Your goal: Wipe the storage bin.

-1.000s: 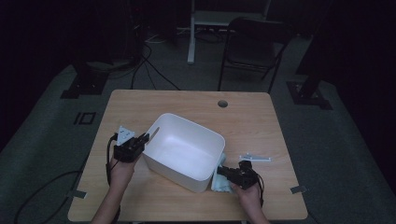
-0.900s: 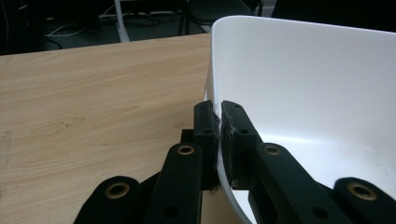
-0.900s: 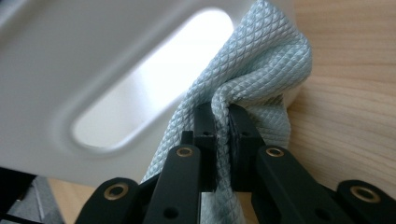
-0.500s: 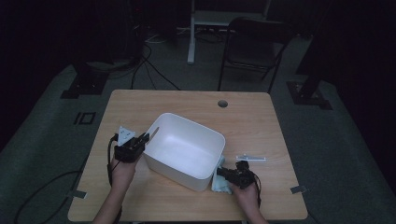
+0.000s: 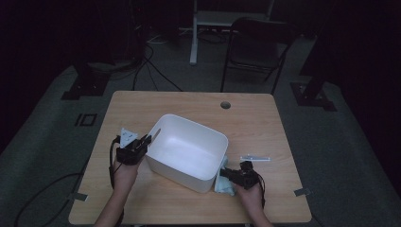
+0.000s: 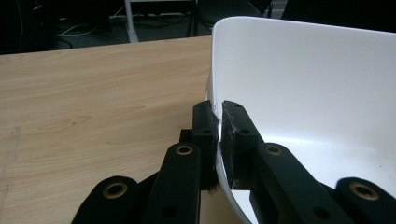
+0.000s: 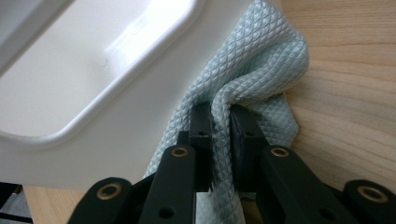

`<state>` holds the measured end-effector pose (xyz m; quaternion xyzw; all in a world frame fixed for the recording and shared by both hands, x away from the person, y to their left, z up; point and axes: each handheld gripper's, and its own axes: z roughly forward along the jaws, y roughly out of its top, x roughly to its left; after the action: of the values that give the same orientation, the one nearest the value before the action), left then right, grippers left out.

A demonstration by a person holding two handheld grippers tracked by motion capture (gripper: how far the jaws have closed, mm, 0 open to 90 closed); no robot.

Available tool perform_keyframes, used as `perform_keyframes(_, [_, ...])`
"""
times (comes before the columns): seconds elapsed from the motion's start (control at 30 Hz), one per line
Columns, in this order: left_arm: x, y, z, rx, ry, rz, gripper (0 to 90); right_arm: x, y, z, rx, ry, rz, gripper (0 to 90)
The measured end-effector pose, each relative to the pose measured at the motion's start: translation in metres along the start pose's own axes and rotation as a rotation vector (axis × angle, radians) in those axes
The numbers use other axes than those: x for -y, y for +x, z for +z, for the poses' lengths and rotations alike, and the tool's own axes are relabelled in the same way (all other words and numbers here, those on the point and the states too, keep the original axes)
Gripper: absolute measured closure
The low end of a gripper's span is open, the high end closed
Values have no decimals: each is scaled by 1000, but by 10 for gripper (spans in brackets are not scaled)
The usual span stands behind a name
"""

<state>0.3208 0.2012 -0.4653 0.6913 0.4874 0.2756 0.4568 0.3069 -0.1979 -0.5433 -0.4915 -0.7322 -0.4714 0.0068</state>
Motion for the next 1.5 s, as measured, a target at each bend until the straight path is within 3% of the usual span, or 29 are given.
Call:
perform_keyframes(0.13, [0, -1, 0, -7, 3, 1, 842, 1, 7, -9, -41, -29, 9, 819])
perform_keyframes(0.23, [0, -1, 0, -7, 3, -2, 844, 4, 22, -23, -82, -88, -20, 823])
perform_keyframes(0.43, [0, -1, 0, 9, 7, 2, 843, 11, 29, -16, -4, -67, -51, 827])
perform_keyframes(0.6, [0, -2, 0, -3, 2, -3, 842, 16, 20, -2, 34, -1, -30, 828])
perform_keyframes(0.7, [0, -3, 0, -11, 5, -1, 843, 17, 19, -3, 25, -10, -17, 832])
perform_keyframes(0.9, [-1, -3, 0, -14, 11, -3, 844, 27, 45, -26, -74, -81, -27, 831])
perform_keyframes(1.0, [-1, -3, 0, -5, 10, -3, 846, 31, 55, -28, -63, -92, -46, 829])
perform_keyframes(1.17, [-1, -2, 0, 1, 10, 3, 843, 33, 49, -18, -20, -65, -49, 832])
perform_keyframes(1.3, [-1, -2, 0, 2, 8, 1, 840, 38, 36, 0, 23, 21, -22, 833])
perform_keyframes(1.43, [-1, -3, 0, -7, 9, 0, 838, 38, 28, 7, 12, 69, 19, 833])
perform_keyframes(1.5, [-1, -3, 0, -10, 10, 2, 838, 36, 32, 2, 5, 50, 20, 833])
